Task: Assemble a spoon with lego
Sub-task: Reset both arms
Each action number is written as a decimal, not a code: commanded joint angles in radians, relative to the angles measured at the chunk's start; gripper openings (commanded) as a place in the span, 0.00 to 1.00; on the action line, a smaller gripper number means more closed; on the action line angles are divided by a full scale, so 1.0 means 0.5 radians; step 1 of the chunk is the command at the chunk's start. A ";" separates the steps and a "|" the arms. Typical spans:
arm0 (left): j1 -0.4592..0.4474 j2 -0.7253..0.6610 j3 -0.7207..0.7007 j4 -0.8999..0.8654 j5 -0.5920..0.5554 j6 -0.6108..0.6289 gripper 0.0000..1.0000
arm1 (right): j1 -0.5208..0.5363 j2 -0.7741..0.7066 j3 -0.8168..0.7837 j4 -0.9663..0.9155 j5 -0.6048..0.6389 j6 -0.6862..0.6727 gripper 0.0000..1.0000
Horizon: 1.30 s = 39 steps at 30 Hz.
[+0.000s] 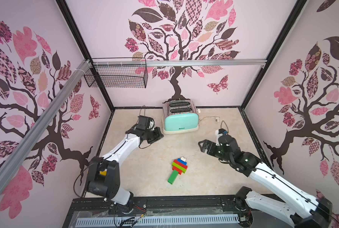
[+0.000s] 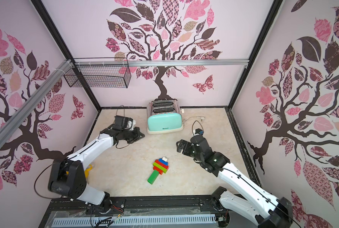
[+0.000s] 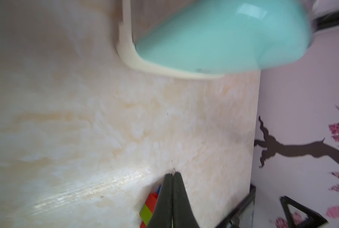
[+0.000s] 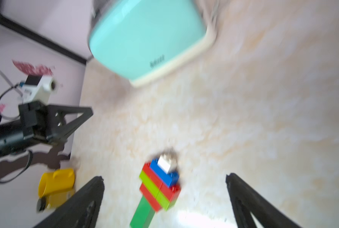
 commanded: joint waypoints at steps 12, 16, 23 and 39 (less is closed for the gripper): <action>0.477 -0.155 -1.336 1.902 -1.604 0.725 0.98 | -0.894 0.322 -1.239 2.164 1.117 -1.122 1.00; 0.483 -0.062 -1.349 2.177 -1.244 1.016 0.98 | -0.920 0.692 -1.342 2.859 0.739 -1.328 1.00; 0.541 0.273 -1.530 2.901 -0.979 1.097 0.98 | -1.258 1.493 -1.281 3.716 -0.170 -1.316 1.00; 0.489 0.218 -1.464 2.670 -1.040 1.152 0.98 | -1.244 1.352 -1.015 2.980 -0.138 -1.304 1.00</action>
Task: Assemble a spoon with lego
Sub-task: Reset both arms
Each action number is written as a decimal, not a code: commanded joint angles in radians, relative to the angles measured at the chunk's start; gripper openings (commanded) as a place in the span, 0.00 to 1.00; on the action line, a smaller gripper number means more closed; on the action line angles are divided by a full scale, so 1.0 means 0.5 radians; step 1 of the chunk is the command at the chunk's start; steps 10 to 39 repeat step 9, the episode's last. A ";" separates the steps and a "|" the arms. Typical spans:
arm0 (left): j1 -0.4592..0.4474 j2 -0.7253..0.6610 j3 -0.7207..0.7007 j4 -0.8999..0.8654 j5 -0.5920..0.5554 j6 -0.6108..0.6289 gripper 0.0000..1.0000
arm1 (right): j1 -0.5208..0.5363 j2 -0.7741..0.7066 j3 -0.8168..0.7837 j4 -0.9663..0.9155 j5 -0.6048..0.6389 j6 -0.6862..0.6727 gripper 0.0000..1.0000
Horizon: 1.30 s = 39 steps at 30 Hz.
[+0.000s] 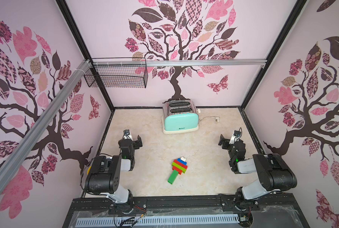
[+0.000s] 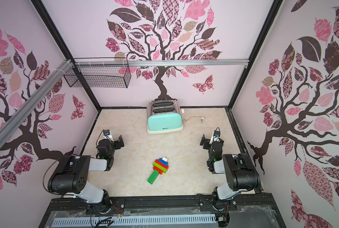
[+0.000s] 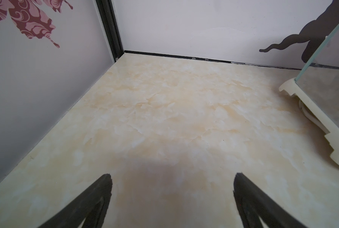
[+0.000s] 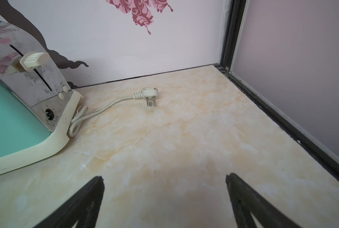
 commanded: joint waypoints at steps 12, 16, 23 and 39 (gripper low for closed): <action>-0.003 -0.018 0.027 -0.004 -0.011 0.028 0.98 | 0.037 -0.009 0.043 -0.050 0.000 -0.024 1.00; -0.003 -0.018 0.027 -0.004 -0.011 0.028 0.98 | 0.037 -0.009 0.043 -0.050 0.000 -0.024 1.00; -0.003 -0.018 0.027 -0.004 -0.011 0.028 0.98 | 0.037 -0.009 0.043 -0.050 0.000 -0.024 1.00; -0.003 -0.018 0.027 -0.004 -0.011 0.028 0.98 | 0.037 -0.009 0.043 -0.050 0.000 -0.024 1.00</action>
